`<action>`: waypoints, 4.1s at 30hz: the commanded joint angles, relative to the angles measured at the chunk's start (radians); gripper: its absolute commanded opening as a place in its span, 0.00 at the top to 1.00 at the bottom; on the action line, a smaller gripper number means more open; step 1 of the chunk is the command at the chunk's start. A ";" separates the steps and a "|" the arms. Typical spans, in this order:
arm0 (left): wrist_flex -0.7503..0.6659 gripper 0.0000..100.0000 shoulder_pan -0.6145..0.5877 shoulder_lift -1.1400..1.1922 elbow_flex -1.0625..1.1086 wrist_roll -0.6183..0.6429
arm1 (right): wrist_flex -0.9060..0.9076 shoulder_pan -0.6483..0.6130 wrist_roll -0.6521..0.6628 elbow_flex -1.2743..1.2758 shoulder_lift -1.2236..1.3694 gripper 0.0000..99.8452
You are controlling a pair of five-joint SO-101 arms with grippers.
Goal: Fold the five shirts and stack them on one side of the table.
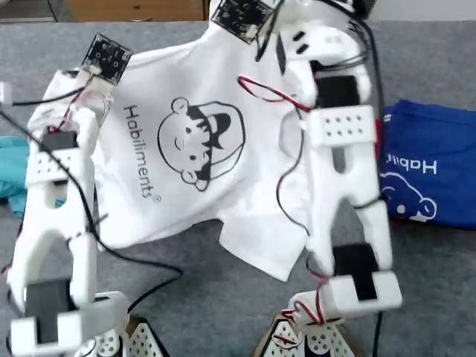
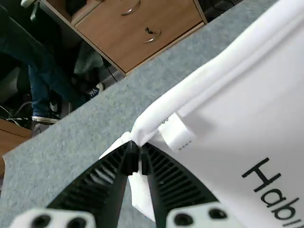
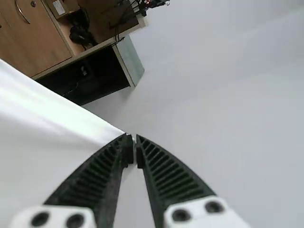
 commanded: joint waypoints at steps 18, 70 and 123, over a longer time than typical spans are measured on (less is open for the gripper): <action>-0.026 0.98 0.012 0.682 -0.744 -0.160 | 0.190 0.044 0.014 -0.400 0.357 1.00; 1.336 0.98 -0.009 0.515 -0.634 -0.414 | 1.375 0.036 -0.313 0.240 -0.222 1.00; 1.338 0.97 -0.089 0.611 -0.512 -0.252 | 1.142 0.016 -0.560 0.081 0.134 1.00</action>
